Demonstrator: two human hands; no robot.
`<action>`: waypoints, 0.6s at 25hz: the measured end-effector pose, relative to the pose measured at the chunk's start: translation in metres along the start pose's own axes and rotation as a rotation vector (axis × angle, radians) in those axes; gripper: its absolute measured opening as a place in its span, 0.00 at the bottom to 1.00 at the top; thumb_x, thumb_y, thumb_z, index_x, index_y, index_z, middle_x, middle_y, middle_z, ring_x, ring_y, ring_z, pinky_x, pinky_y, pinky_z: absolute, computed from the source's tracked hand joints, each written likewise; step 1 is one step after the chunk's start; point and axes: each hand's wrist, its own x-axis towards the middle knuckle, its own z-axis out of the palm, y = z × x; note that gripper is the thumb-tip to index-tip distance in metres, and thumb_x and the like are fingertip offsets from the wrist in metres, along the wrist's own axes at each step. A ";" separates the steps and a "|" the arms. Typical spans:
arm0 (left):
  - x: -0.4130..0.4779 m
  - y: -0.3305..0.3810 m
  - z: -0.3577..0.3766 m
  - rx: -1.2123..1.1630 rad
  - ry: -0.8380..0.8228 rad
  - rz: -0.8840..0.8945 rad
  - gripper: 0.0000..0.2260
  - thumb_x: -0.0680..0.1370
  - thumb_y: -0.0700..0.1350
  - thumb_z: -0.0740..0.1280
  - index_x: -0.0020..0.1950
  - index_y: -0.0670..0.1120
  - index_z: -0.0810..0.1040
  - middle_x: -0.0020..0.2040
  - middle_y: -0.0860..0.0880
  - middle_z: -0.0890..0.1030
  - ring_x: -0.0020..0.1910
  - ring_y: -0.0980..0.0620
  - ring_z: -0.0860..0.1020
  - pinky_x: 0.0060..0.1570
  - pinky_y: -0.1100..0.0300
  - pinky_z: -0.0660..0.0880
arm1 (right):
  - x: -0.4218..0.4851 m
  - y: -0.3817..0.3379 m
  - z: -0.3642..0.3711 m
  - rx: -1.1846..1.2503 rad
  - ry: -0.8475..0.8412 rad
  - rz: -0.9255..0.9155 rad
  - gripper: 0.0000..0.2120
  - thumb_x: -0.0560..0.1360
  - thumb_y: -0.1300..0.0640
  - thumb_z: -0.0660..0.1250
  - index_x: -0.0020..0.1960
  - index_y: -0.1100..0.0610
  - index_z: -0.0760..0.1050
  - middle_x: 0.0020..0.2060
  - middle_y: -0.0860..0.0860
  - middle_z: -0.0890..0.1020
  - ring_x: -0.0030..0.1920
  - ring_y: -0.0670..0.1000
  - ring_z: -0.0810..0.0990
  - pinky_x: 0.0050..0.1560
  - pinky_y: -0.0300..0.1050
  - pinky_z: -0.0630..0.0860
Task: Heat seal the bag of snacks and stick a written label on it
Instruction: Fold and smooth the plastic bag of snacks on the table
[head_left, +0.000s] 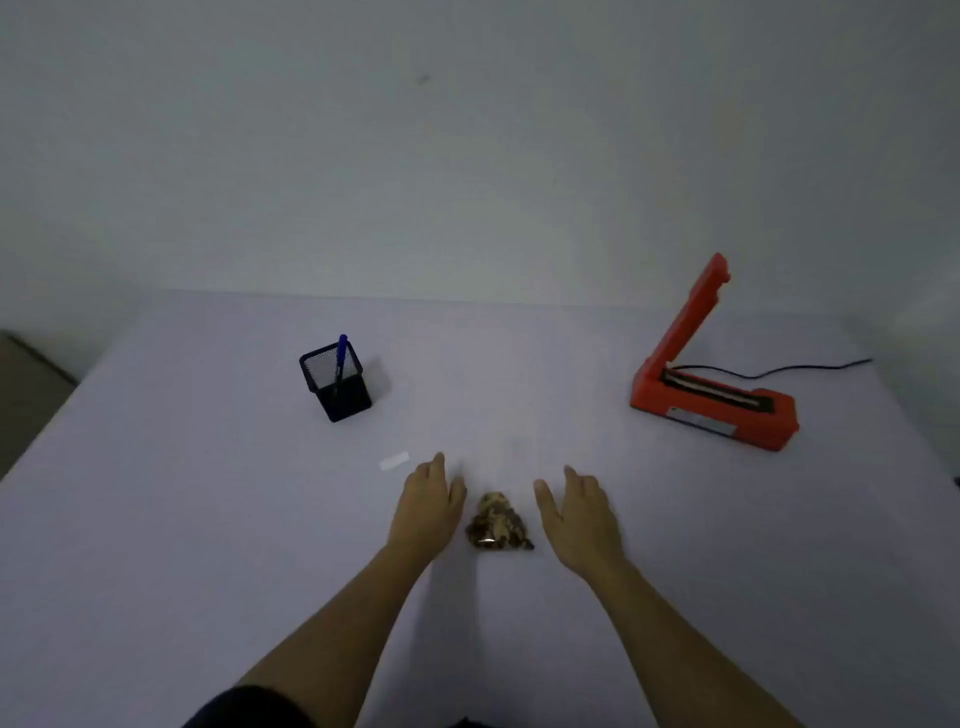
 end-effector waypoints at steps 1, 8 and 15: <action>0.001 -0.002 0.005 -0.027 0.007 -0.052 0.22 0.81 0.47 0.54 0.73 0.41 0.58 0.71 0.39 0.66 0.69 0.42 0.64 0.67 0.52 0.62 | 0.002 0.005 0.005 0.027 0.006 0.048 0.32 0.77 0.38 0.50 0.73 0.58 0.56 0.71 0.58 0.63 0.69 0.57 0.63 0.67 0.53 0.62; 0.013 -0.015 0.046 -0.200 0.097 -0.194 0.17 0.81 0.45 0.55 0.67 0.41 0.67 0.65 0.41 0.72 0.63 0.43 0.71 0.60 0.53 0.69 | 0.021 0.022 0.044 0.152 -0.013 0.150 0.26 0.78 0.42 0.53 0.66 0.60 0.66 0.63 0.58 0.72 0.62 0.57 0.71 0.61 0.50 0.69; 0.036 -0.006 0.068 -0.216 0.201 -0.296 0.12 0.81 0.47 0.54 0.54 0.41 0.73 0.52 0.41 0.77 0.51 0.43 0.75 0.50 0.53 0.71 | 0.043 0.011 0.051 0.026 0.161 0.191 0.18 0.78 0.43 0.52 0.43 0.56 0.69 0.35 0.52 0.77 0.39 0.57 0.78 0.34 0.44 0.65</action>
